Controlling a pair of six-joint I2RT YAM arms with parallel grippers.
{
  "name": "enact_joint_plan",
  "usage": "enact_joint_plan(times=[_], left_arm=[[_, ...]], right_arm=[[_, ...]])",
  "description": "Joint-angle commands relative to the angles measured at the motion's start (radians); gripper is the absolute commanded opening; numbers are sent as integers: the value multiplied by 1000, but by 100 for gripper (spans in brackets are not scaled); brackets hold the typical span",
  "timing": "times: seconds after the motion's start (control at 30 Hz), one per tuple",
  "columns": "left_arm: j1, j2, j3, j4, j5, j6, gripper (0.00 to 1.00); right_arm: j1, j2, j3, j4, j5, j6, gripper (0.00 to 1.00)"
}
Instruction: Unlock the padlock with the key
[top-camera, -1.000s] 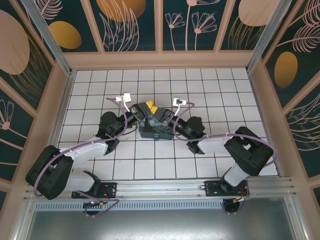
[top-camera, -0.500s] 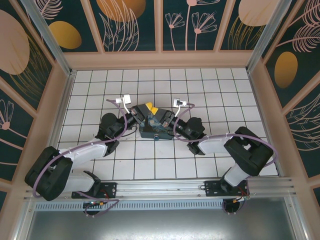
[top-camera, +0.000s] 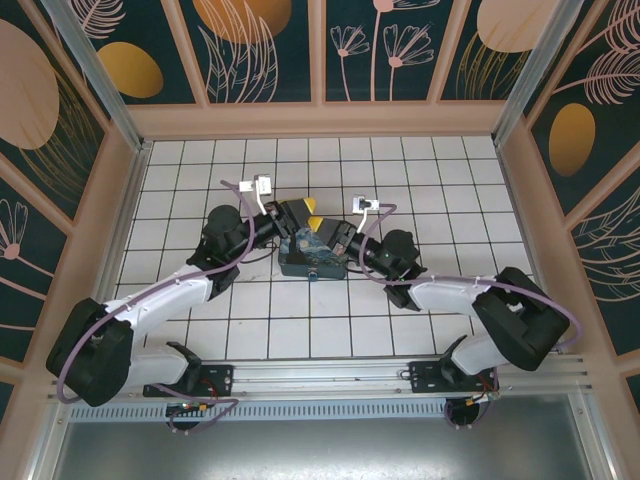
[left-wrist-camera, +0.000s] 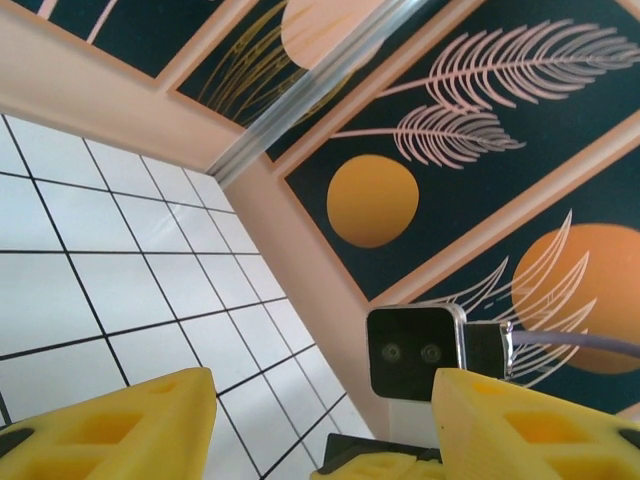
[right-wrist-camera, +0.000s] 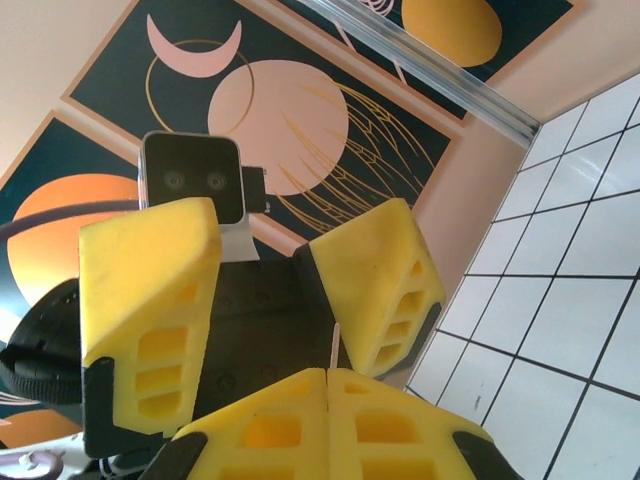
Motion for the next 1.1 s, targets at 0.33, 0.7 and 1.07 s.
enact_joint_plan(times=[0.33, 0.7, 1.07], left_arm=[[10, 35, 64, -132, 160, 75, 50], [14, 51, 35, -94, 167, 37, 36], [13, 57, 24, -69, 173, 24, 29]], right_arm=[[-25, -115, -54, -85, -34, -37, 0], [-25, -125, -63, -86, -20, -35, 0], [-29, -128, -74, -77, -6, -32, 0]])
